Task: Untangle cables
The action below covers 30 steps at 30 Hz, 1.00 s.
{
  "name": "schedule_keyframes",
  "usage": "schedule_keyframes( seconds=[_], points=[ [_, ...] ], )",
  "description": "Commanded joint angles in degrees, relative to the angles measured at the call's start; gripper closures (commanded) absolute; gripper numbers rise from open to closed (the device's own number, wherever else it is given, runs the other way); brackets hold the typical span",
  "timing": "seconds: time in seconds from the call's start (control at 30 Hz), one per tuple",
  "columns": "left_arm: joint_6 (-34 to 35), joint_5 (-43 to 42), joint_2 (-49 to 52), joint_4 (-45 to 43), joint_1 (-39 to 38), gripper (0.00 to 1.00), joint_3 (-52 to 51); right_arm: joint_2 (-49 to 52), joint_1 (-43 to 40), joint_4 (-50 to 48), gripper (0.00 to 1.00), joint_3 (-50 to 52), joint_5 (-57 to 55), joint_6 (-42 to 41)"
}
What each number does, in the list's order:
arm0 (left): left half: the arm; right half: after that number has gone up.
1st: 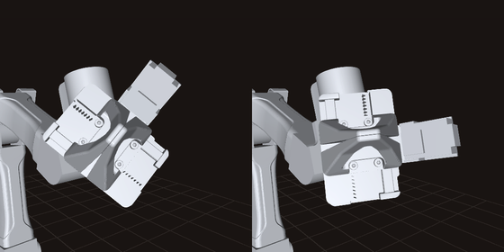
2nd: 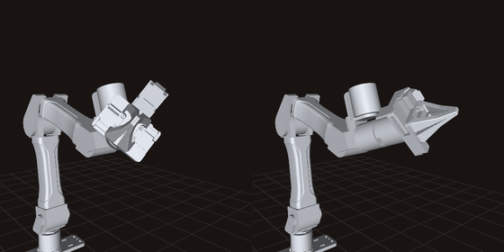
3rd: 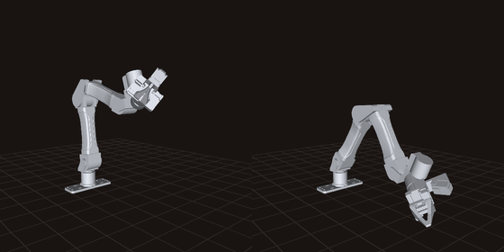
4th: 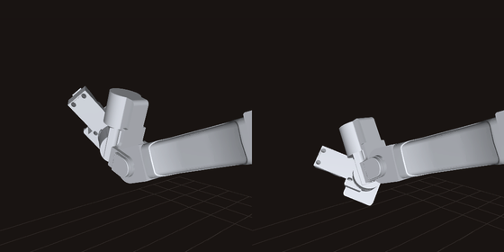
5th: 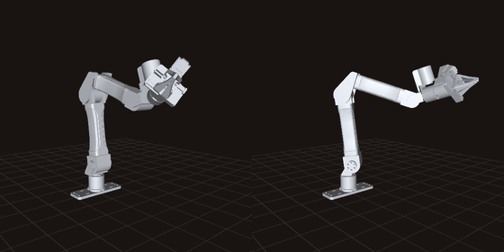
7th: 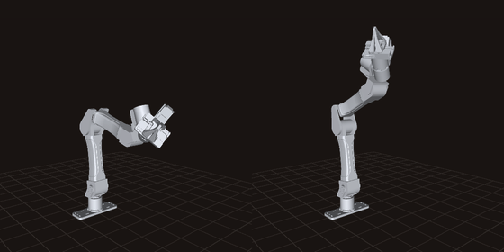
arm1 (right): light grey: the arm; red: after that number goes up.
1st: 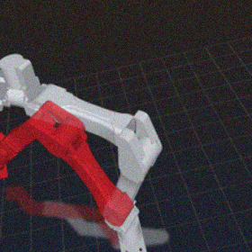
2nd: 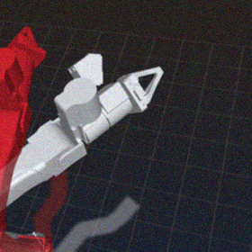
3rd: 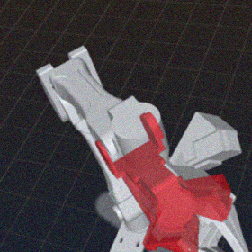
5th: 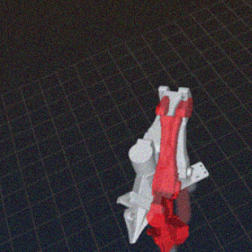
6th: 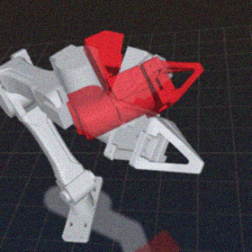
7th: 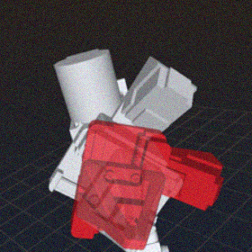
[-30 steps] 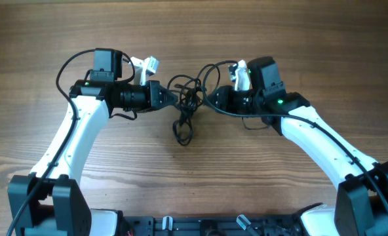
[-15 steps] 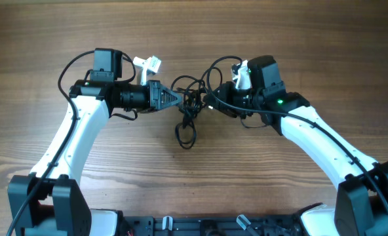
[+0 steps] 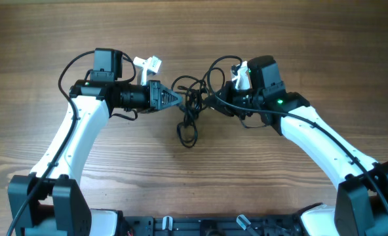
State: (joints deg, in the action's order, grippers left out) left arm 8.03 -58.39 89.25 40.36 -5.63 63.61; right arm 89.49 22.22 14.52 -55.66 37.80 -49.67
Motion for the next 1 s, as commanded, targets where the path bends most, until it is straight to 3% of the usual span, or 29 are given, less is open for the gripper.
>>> schedule_keyframes(
  seconds=[0.0, 0.17, 0.4, 0.53, 0.67, 0.8, 0.9, 0.97],
  points=[
    [3.56, 8.22, 0.24, 0.61, 0.22, 0.96, 0.9, 0.94, 0.11, 0.87, 0.96, -0.96, -7.56, 6.69],
    [18.47, 38.6, 0.24, 4.15, 0.22, 0.96, 0.9, 0.96, 0.11, 8.5, 0.96, -0.94, -18.23, 11.15],
    [19.5, 50.53, 0.24, 4.57, 0.22, 0.96, 0.9, 0.96, 0.11, 17.88, 0.96, -0.94, -36.92, 16.52],
    [20.2, 61.44, 0.24, 6.32, 0.28, 0.96, 0.9, 0.96, 0.11, 18.84, 0.96, -0.9, -41.68, 21.11],
    [22.99, 74.12, 0.57, 8.33, 0.28, 0.96, 0.9, 0.96, 0.11, 18.86, 0.96, -0.9, -41.68, 25.03],
    [24.55, 77.4, 0.79, 8.35, 0.28, 0.96, 0.9, 0.96, 0.11, 19.21, 0.96, -0.9, -39.26, 25.68],
    [28.46, 76.91, 1.22, 8.33, 0.26, 0.96, 0.9, 0.96, 0.11, 17.7, 0.96, -0.9, -16.76, 25.66],
    [28.46, 77.4, 1.84, 8.35, 0.33, 0.96, 0.9, 0.96, 0.11, 17.75, 0.96, -0.9, -17.79, 25.64]
  ],
)
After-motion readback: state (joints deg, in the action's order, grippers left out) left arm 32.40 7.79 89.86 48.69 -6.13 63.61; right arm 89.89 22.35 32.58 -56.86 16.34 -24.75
